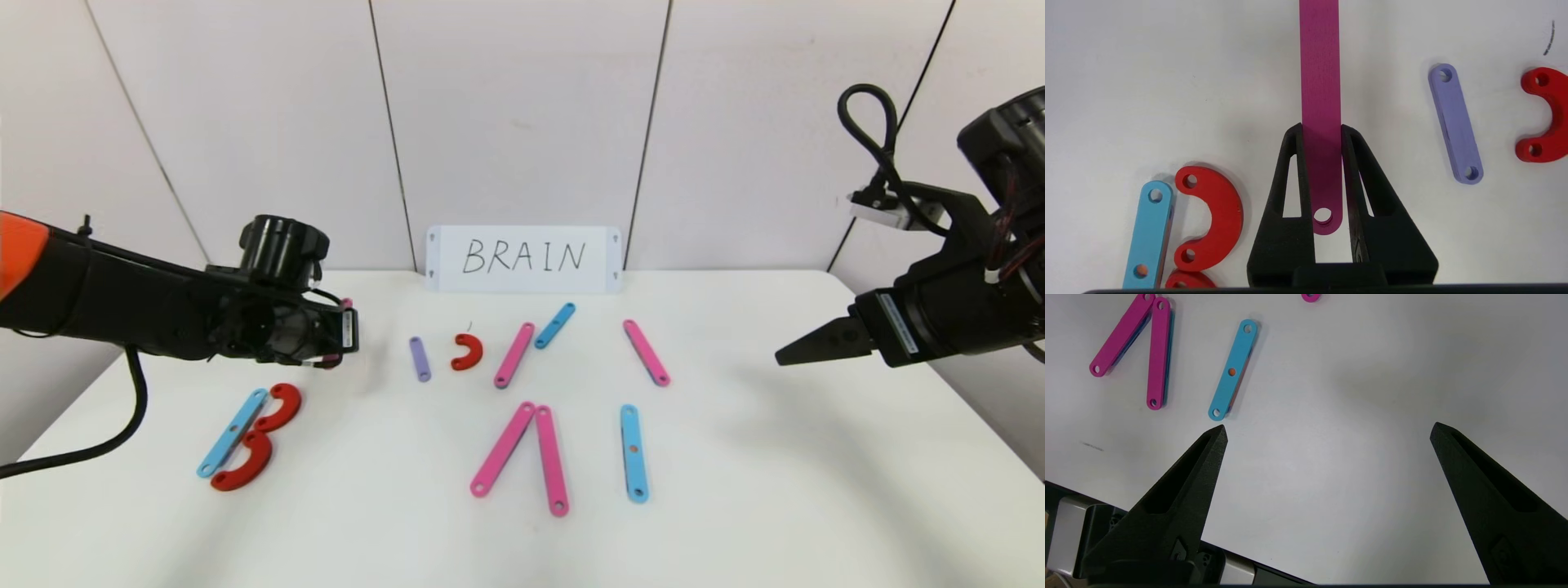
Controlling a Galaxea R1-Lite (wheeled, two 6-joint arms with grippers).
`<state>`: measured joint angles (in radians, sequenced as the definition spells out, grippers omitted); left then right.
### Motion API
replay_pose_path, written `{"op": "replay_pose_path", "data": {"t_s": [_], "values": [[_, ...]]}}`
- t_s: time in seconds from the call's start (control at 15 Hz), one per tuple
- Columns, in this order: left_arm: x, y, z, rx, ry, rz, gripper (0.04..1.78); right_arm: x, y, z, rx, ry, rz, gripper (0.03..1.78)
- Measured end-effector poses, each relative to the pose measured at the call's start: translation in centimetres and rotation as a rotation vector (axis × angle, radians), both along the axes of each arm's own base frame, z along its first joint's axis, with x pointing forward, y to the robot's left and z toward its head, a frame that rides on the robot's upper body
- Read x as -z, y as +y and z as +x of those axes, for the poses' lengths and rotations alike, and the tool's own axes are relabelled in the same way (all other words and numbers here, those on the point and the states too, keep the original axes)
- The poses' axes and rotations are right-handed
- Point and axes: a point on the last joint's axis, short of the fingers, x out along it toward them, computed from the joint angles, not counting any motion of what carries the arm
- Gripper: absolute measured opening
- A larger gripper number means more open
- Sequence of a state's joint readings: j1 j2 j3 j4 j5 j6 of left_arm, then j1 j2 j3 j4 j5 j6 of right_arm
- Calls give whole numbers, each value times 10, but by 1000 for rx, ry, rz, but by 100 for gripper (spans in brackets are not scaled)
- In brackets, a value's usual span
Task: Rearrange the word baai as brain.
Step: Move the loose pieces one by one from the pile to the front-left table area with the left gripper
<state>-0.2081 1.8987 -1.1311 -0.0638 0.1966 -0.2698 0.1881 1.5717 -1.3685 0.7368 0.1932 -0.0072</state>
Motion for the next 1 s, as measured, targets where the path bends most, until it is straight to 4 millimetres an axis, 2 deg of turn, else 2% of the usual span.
{"op": "replay_pose_path", "data": {"t_s": [0.6, 1.0], "values": [[-3, -4, -37, 39, 19, 9, 27, 0, 0, -1, -2, 0, 0, 174], [1, 3, -74, 73, 54, 45, 27, 0, 2, -2, -11, 0, 0, 174]]}}
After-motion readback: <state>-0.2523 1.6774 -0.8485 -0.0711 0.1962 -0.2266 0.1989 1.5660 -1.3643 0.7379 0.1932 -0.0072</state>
